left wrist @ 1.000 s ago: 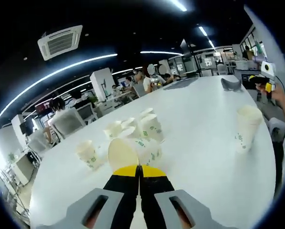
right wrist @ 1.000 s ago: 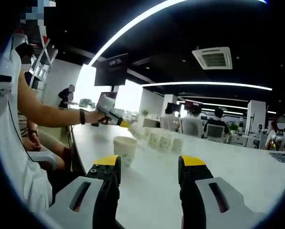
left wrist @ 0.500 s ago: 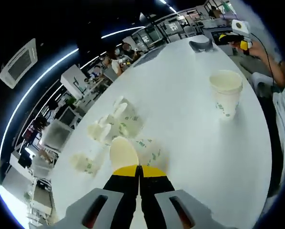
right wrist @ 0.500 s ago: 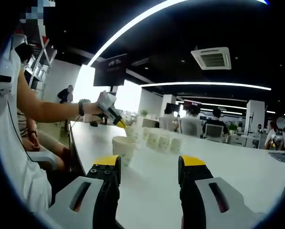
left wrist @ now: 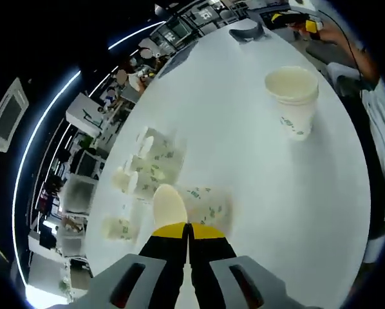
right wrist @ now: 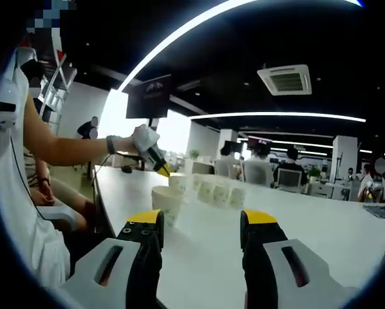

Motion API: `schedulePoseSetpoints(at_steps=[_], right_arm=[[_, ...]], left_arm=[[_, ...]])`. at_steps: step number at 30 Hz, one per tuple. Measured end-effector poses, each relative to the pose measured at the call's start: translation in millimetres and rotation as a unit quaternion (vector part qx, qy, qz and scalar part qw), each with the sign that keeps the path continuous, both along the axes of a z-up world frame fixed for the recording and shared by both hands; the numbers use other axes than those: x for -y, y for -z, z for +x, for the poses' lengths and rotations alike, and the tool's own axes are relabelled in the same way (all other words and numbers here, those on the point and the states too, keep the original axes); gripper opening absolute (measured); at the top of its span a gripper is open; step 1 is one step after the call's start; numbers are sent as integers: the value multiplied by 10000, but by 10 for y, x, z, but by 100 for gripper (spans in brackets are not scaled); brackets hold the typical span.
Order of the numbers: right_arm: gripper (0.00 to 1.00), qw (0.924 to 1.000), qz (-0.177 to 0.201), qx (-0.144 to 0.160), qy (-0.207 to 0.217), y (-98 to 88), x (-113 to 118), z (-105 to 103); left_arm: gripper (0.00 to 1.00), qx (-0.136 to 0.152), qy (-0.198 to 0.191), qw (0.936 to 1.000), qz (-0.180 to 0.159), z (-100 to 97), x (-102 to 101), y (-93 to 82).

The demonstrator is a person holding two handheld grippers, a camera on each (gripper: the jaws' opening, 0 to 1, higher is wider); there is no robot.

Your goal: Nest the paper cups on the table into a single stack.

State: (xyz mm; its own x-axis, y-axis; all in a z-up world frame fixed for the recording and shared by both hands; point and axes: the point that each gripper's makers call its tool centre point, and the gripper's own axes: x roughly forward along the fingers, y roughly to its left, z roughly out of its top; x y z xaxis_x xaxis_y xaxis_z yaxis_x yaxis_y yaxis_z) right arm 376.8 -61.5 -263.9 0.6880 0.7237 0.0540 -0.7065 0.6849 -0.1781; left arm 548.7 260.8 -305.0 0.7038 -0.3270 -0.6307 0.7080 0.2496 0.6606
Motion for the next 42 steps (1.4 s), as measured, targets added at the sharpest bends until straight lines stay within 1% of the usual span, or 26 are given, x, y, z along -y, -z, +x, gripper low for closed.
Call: schedulePoseSetpoints(at_steps=[2,3,8,11,13,14,16,19,21,22,23,24,25,26,27,28,30,32,33,34,36,37,38,39,41,42], right_arm=[[50,10000,3,-3,-1,1,-4,0],[50,10000,4,-14,-13,8,-14,-1],[50,10000,-2,-21,-53,15,-47,-14],[50,10000,-3,-18,-46,11,-43,-17],[50,10000,-1,-7,-37,1,-33,-14],[50,10000,2,-1,-35,-3,-29,-15],[50,10000,8,2,-19,-5,-18,-10],[50,10000,12,-16,-7,9,-6,0],[50,10000,17,-14,-12,8,-7,0],[50,10000,19,-13,-13,7,-8,0],[50,10000,22,-5,-17,1,-10,-2],[50,10000,25,2,-16,-5,-15,-5],[50,10000,30,4,-16,-11,-16,-6],[50,10000,30,2,-21,-15,-20,-6],[50,10000,25,7,-24,-16,-24,-8],[50,10000,23,7,-29,-16,-28,-9],[50,10000,28,-3,-34,-7,-32,-9],[50,10000,20,-5,-30,-5,-34,-13],[50,10000,17,6,-29,-15,-34,-21],[50,10000,15,16,-29,-24,-34,-27],[50,10000,7,41,-23,-46,-29,-39],[50,10000,8,49,-14,-53,-23,-38],[50,10000,9,52,-6,-56,-20,-41],[50,10000,7,53,1,-57,-15,-40],[50,10000,8,48,13,-56,-7,-40],[50,10000,8,55,14,-59,-5,-44]], left_arm=[[1,163,1,9994,316,26,-38,-12],[1,265,2,9988,422,39,-45,-24],[2,279,-13,9994,226,61,-16,-56],[5,304,-30,9993,193,41,-15,-70],[9,325,-4,9994,90,41,-5,-87],[10,271,-3,9996,-26,32,2,-83],[11,245,-13,9996,-132,27,1,-79],[13,221,-74,9994,-264,23,-22,-39],[18,228,-157,9989,-369,14,-54,-8],[22,262,-224,9985,-418,14,-91,1],[25,377,-343,9974,-502,36,-142,-16],[27,481,-433,9955,-695,47,-174,-48],[28,496,-519,9926,-984,58,-190,-64],[29,426,-609,9869,-1429,48,-193,-80],[32,413,-662,9813,-1758,52,-196,-101],[35,388,-715,9777,-1937,54,-209,-106],[39,255,-830,9670,-2396,35,-217,-96],[45,208,-856,9537,-2876,40,-200,-108],[48,194,-844,9444,-3173,48,-183,-125],[51,114,-902,9331,-3479,60,-178,-134],[55,-95,-996,9070,-4090,78,-148,-145],[57,-176,-1016,8967,-4304,89,-127,-139],[58,-210,-1045,8898,-4438,103,-117,-123],[59,-223,-1111,8871,-4475,120,-110,-79],[61,-240,-1166,8982,-4232,123,-55,72],[63,-251,-1176,9020,-4147,119,-27,127]])
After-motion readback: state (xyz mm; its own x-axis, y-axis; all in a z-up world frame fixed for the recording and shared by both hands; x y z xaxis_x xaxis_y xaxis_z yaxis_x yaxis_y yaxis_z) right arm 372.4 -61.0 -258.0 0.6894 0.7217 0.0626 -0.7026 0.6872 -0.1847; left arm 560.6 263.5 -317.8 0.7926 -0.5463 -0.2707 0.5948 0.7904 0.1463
